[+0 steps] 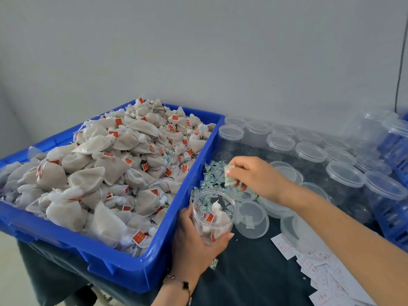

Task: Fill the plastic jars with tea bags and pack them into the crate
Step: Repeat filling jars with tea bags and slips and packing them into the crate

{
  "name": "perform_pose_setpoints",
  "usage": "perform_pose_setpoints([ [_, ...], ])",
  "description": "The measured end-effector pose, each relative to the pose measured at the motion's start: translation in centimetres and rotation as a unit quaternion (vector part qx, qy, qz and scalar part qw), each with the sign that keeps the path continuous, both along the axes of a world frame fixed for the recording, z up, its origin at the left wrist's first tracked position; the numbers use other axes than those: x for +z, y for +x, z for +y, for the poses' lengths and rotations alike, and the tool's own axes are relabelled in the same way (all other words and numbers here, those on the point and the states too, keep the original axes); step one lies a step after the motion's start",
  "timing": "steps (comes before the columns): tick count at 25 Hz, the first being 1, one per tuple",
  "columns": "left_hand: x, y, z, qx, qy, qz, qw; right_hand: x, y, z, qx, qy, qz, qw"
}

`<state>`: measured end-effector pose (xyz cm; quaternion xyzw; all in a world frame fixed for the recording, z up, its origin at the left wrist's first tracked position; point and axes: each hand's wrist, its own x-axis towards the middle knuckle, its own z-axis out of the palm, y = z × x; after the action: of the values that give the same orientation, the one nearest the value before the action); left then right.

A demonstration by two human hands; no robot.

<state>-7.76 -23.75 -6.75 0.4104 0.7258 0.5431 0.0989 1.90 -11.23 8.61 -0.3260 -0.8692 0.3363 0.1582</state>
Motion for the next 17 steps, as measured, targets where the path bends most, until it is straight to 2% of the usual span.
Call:
perform_pose_setpoints([
  [3,-0.2,-0.1,0.1,-0.005,-0.001,0.008,1.000,0.1,0.0,-1.7,0.076,0.065,-0.087,0.991],
  [5,-0.1,-0.1,0.1,-0.003,0.001,0.008,1.000,-0.1,0.4,-1.6,0.079,0.098,-0.093,0.988],
  [8,0.0,0.0,0.1,-0.003,0.012,0.000,1.000,0.2,2.9,-0.6,0.011,0.134,-0.045,0.990],
  [10,0.0,-0.1,0.2,0.003,0.010,0.000,1.000,0.0,6.1,0.5,-0.037,0.147,-0.048,0.987],
  [14,1.3,0.1,0.9,0.014,0.005,-0.016,1.000,-2.8,15.0,1.7,-0.140,0.111,-0.134,0.975],
  [17,3.2,1.6,1.6,-0.037,0.071,-0.016,0.997,-5.6,20.8,1.1,-0.194,0.047,-0.189,0.961],
])
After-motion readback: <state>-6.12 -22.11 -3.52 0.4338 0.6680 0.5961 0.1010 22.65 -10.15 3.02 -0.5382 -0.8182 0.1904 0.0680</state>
